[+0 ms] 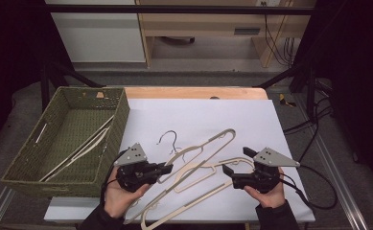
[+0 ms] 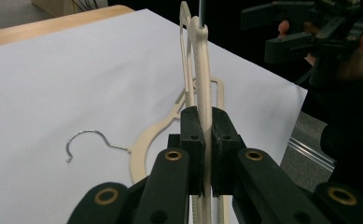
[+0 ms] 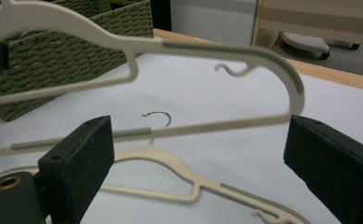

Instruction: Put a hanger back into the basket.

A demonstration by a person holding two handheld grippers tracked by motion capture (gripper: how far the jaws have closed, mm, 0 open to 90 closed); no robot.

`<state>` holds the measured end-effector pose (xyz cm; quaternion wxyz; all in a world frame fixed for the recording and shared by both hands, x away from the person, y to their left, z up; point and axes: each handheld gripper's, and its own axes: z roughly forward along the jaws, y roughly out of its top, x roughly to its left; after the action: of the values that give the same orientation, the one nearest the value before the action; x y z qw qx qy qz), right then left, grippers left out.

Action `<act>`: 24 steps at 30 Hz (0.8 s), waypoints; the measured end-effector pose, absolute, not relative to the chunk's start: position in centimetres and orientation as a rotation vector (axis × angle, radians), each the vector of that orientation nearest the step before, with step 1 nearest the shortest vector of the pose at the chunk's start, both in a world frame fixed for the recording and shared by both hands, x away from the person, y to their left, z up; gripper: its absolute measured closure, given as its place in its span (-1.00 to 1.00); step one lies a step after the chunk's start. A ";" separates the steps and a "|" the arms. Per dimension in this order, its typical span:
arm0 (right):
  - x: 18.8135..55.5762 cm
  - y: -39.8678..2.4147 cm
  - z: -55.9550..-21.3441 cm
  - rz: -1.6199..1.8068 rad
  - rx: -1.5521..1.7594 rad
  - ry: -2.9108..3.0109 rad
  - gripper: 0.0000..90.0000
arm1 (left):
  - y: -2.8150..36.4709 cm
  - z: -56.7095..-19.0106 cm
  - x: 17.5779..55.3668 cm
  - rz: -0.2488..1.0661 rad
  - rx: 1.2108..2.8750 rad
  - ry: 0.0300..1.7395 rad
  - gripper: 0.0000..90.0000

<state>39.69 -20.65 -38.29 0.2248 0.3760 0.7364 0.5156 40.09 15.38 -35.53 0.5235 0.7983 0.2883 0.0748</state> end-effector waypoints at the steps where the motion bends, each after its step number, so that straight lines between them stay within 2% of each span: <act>1: 39.8 -20.7 -38.3 1.424 1.045 2.025 -0.80 | 15.6 -35.2 40.1 0.186 1.903 0.690 0.90; 12: 40.1 -21.7 -38.6 1.414 1.085 2.017 -0.82 | 18.7 -30.5 40.5 0.286 1.913 0.662 0.90; 17: 40.1 -21.7 -38.6 1.402 1.082 2.020 -0.83 | 20.8 -27.9 41.3 0.310 1.923 0.632 0.91; 24: 40.1 -21.8 -38.5 1.397 1.088 2.016 -0.84 | 24.2 -24.8 42.6 0.408 1.935 0.623 0.90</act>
<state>40.12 -21.78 -38.52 0.2272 0.3950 0.7316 0.5071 42.61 24.18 -24.81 0.5093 0.8032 0.2585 0.1695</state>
